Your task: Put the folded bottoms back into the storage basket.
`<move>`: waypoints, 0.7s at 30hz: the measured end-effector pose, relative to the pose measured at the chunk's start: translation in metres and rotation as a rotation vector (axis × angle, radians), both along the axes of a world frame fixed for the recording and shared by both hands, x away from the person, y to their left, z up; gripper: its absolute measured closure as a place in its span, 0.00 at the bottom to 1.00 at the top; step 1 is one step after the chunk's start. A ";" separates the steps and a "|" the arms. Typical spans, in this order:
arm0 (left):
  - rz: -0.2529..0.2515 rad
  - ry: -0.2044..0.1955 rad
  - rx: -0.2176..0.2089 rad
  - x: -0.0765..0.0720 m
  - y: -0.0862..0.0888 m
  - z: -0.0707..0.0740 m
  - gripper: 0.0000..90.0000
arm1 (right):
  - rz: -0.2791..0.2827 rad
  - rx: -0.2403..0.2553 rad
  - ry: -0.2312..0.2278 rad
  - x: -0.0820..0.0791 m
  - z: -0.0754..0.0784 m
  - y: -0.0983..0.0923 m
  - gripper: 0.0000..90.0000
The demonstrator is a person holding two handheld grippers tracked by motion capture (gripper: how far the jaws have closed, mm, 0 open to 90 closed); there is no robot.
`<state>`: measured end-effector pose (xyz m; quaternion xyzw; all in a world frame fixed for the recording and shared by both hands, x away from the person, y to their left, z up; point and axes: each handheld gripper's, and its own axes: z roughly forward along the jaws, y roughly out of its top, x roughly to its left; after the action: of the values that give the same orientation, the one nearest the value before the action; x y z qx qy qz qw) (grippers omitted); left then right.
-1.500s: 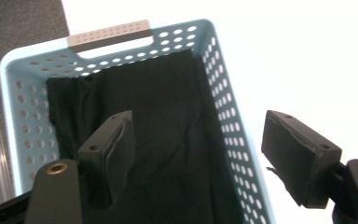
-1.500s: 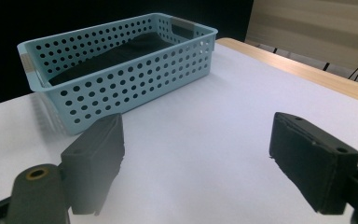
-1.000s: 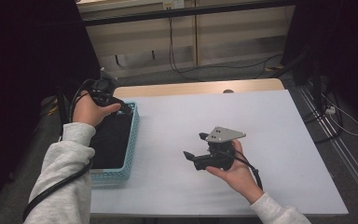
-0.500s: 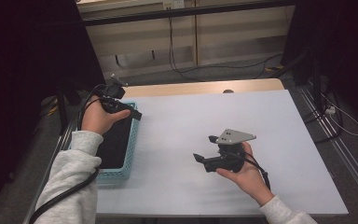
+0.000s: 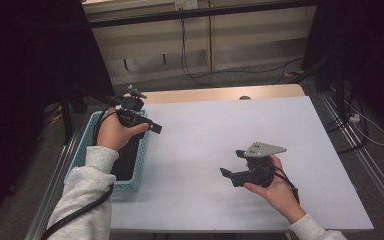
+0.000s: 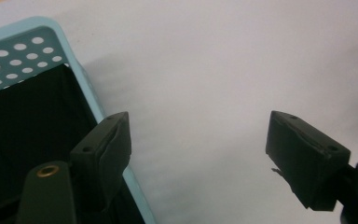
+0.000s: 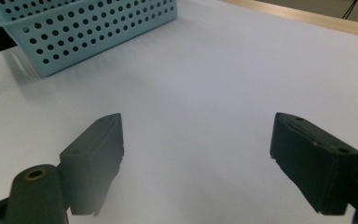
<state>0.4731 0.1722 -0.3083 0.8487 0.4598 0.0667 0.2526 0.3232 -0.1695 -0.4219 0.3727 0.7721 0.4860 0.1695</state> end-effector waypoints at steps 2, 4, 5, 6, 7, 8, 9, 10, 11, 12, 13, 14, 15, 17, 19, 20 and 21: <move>-0.013 -0.006 0.004 -0.002 -0.003 -0.001 0.25 | 0.000 -0.003 0.009 -0.001 -0.001 -0.004 0.18; -0.025 -0.008 0.010 -0.003 -0.006 -0.003 0.24 | -0.004 -0.007 0.013 -0.001 -0.001 -0.007 0.18; -0.026 -0.008 0.006 -0.004 -0.007 -0.004 0.24 | -0.002 -0.009 0.016 -0.002 -0.001 -0.009 0.18; -0.037 -0.008 0.004 -0.005 -0.009 -0.005 0.24 | -0.004 -0.011 0.019 -0.002 -0.001 -0.010 0.18; -0.035 -0.008 0.003 -0.006 -0.010 -0.006 0.24 | -0.002 -0.016 0.021 -0.002 -0.002 -0.012 0.18; -0.043 -0.009 0.001 -0.007 -0.011 -0.007 0.24 | -0.001 -0.021 0.022 -0.003 -0.002 -0.013 0.18; -0.053 -0.012 0.003 -0.007 -0.012 -0.008 0.24 | -0.005 -0.022 0.025 -0.003 -0.002 -0.014 0.18; -0.051 -0.008 -0.005 -0.008 -0.014 -0.010 0.24 | -0.006 -0.022 0.026 -0.003 -0.003 -0.016 0.18; -0.056 -0.008 -0.012 -0.009 -0.014 -0.011 0.24 | -0.009 -0.023 0.028 -0.003 -0.003 -0.017 0.18; -0.059 -0.010 -0.017 -0.010 -0.015 -0.012 0.24 | -0.011 -0.026 0.030 -0.003 -0.004 -0.019 0.18; -0.067 -0.010 -0.022 -0.011 -0.016 -0.014 0.24 | -0.015 -0.029 0.031 -0.003 -0.005 -0.020 0.18; -0.066 -0.008 -0.030 -0.011 -0.017 -0.015 0.24 | -0.018 -0.028 0.034 -0.003 -0.006 -0.022 0.18; -0.075 -0.008 -0.029 -0.012 -0.017 -0.016 0.24 | -0.020 -0.028 0.037 -0.002 -0.007 -0.023 0.18; -0.074 -0.007 -0.040 -0.013 -0.018 -0.019 0.24 | -0.024 -0.033 0.041 -0.002 -0.008 -0.026 0.18; -0.080 -0.010 -0.043 -0.015 -0.019 -0.022 0.24 | -0.030 -0.034 0.043 -0.002 -0.009 -0.029 0.18; -0.085 -0.011 -0.044 -0.016 -0.019 -0.023 0.24 | -0.032 -0.034 0.045 -0.002 -0.009 -0.030 0.18; -0.086 -0.014 -0.050 -0.017 -0.019 -0.024 0.24 | -0.036 -0.035 0.046 -0.002 -0.009 -0.031 0.18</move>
<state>0.4564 0.1531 -0.3321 0.8607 0.4227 0.0502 0.2793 0.3213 -0.2007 -0.4308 0.3946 0.7773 0.4607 0.1668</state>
